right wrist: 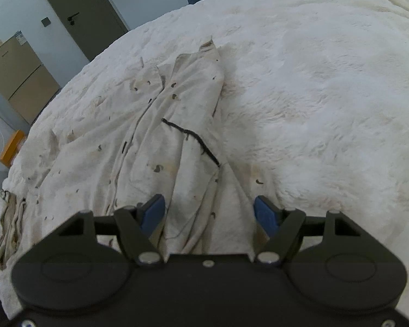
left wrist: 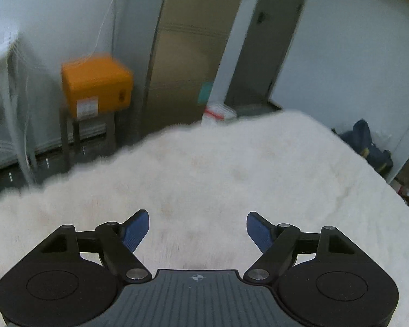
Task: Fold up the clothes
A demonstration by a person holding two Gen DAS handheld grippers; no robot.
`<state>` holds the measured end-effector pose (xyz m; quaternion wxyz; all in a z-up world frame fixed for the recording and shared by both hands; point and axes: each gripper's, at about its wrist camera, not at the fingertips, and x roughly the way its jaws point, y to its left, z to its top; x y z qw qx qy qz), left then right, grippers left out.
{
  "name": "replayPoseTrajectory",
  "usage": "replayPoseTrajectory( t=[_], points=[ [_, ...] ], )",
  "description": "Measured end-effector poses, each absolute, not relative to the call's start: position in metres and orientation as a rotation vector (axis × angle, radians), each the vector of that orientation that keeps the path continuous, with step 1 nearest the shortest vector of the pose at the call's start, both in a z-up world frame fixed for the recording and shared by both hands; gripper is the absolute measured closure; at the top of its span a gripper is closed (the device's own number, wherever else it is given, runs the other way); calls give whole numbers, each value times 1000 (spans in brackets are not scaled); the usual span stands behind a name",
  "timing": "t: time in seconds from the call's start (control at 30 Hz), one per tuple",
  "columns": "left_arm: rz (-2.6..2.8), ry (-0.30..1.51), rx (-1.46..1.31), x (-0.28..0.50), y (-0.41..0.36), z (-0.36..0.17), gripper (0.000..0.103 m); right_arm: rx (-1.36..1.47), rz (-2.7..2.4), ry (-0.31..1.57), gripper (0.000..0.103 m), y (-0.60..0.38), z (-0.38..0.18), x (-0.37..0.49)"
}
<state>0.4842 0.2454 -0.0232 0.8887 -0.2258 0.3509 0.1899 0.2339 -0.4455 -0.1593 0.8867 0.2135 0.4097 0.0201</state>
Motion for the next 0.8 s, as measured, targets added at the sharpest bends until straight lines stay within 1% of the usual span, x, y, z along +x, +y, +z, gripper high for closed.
replayPoseTrajectory(
  t=[0.1,0.13,0.17,0.2,0.27,0.33,0.43,0.6,0.63,0.73,0.77,0.8],
  points=[
    [381,809,-557,477,259,-58,29,446,40,848,32,-445,-159,232],
    [376,835,-587,475,263,-70,30,446,40,848,32,-444,-158,232],
    [371,861,-616,473,267,-82,34,446,40,847,32,-444,-159,232],
    [366,888,-646,470,272,-93,40,444,39,848,32,-443,-159,232],
    [356,940,-705,466,281,-117,67,444,38,848,32,-443,-160,233],
    [331,968,-716,467,278,-129,82,442,38,849,32,-443,-160,234],
    [296,963,-719,476,273,-139,81,441,40,849,32,-444,-159,234],
    [281,932,-778,486,269,-154,78,439,40,849,32,-445,-160,235],
    [278,931,-771,487,266,-156,76,438,40,849,32,-445,-160,235],
    [251,898,-778,488,261,-162,77,435,40,851,32,-445,-160,235],
    [217,875,-802,487,258,-162,95,435,39,851,32,-445,-161,236],
    [191,859,-817,487,255,-161,103,437,37,852,32,-445,-161,236]
  ],
)
